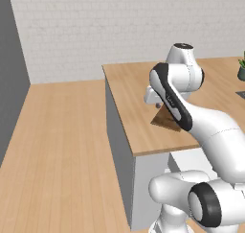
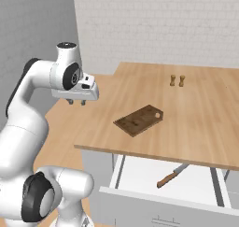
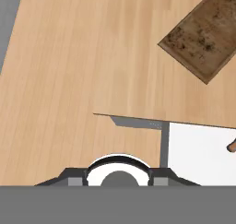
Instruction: Pick up the knife from the drawer and place it on the cutting board. Then place the meat from the plate to the cutting board.
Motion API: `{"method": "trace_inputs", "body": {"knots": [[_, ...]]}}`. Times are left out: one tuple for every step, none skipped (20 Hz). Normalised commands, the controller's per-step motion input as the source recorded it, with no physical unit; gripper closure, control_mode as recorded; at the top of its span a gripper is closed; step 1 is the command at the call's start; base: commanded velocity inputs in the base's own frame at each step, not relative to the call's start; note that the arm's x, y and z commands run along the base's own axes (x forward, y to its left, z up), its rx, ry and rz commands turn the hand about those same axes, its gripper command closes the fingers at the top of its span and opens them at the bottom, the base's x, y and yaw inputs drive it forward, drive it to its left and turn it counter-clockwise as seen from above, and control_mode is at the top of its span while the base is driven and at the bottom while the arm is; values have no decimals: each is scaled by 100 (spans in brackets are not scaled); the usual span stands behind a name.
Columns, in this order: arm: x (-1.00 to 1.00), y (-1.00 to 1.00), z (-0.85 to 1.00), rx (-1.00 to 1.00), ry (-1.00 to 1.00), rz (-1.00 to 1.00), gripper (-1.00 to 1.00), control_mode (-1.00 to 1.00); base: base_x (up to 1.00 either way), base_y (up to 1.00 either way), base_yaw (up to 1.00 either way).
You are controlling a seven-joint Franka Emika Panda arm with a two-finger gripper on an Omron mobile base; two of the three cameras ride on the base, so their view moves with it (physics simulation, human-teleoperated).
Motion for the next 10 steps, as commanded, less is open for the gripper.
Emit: {"method": "trace_inputs", "body": {"knots": [[-1, 0, 0, 0, 0, 0, -100, -100, 0, 0, 0], [-11, 0, 0, 0, 0, 0, -100, -100, 0, 0, 0], [-21, -6, 0, 0, 0, 0, -100, -100, 0, 0, 0], [-32, -12, 0, 0, 0, -1, -100, -100, 0, 0, 0], [-55, -26, -8, 0, 0, -6, -100, -100, 0, 0, 0], [-61, -30, -22, 0, 7, -8, -100, -100, 0, 0, 0], [-69, -31, -29, 0, 9, -8, -100, -100, 0, 0, 0], [-73, -34, -29, 0, 8, -9, -100, -100, 0, 0, 0], [-73, -30, -30, 0, 8, -8, -100, -100, 0, 0, 0], [-69, -30, -31, 0, 9, -8, -100, -100, 0, 0, 0]]}}
